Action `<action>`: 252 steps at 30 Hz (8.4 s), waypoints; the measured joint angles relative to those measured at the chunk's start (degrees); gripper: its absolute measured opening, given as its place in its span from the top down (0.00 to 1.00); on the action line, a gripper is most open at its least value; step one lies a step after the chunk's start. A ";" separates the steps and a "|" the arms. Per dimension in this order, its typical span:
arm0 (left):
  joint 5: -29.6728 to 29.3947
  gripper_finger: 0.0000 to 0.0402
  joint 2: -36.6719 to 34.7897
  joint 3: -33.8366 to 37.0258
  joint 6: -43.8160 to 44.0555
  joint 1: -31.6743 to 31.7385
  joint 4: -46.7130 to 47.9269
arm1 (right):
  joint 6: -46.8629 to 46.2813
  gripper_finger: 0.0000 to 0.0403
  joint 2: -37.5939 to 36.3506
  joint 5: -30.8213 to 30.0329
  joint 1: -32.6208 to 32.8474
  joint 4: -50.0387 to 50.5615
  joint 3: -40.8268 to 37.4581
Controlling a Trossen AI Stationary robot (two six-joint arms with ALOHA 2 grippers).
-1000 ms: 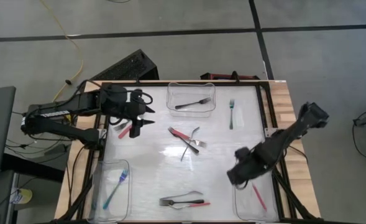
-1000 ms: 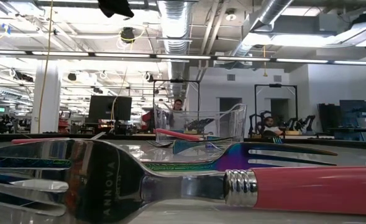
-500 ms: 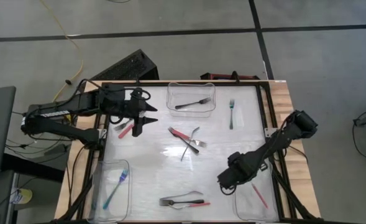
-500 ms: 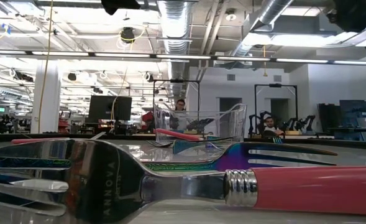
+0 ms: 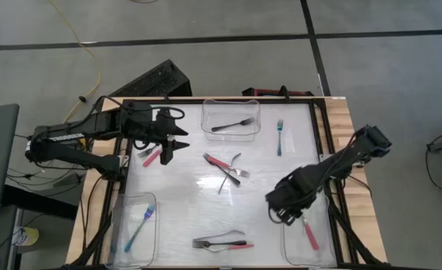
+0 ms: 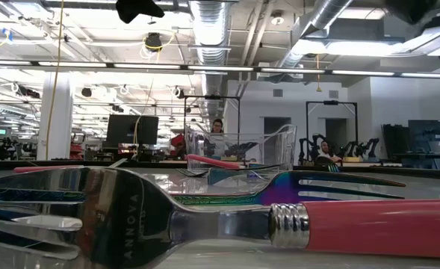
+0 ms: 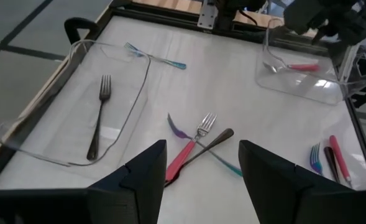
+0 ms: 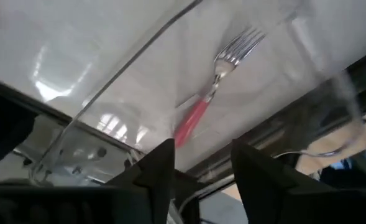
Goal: Sort silverware by color (type)
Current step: Put the black fork into the top transparent bin
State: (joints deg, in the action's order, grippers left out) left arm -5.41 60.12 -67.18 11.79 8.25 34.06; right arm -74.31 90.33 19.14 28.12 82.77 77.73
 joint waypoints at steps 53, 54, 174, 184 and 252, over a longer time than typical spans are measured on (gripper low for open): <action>3.51 0.66 59.84 -16.09 -42.09 -6.27 -5.35 | 28.49 0.55 -8.46 -32.68 -16.48 -4.93 -0.02; 4.02 0.71 59.89 -16.03 -41.97 -6.29 -4.40 | 28.49 0.55 -8.46 -32.71 -16.48 -4.94 -0.02; -17.53 0.98 40.35 -18.80 -83.47 -0.13 -18.38 | 31.17 0.81 -17.23 -25.97 -36.81 -62.49 -18.27; -16.04 0.90 40.33 -18.80 -77.81 -0.01 -18.23 | 32.63 0.94 -17.29 -23.98 -36.78 -62.08 -18.25; -3.55 0.66 22.49 -1.92 37.48 9.38 -39.34 | 48.05 0.94 -16.46 -47.57 -32.76 -96.32 -26.71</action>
State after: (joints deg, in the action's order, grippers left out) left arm -8.96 82.61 -69.10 49.28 17.63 -5.28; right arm -26.26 73.87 -28.42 -4.64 -13.56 51.03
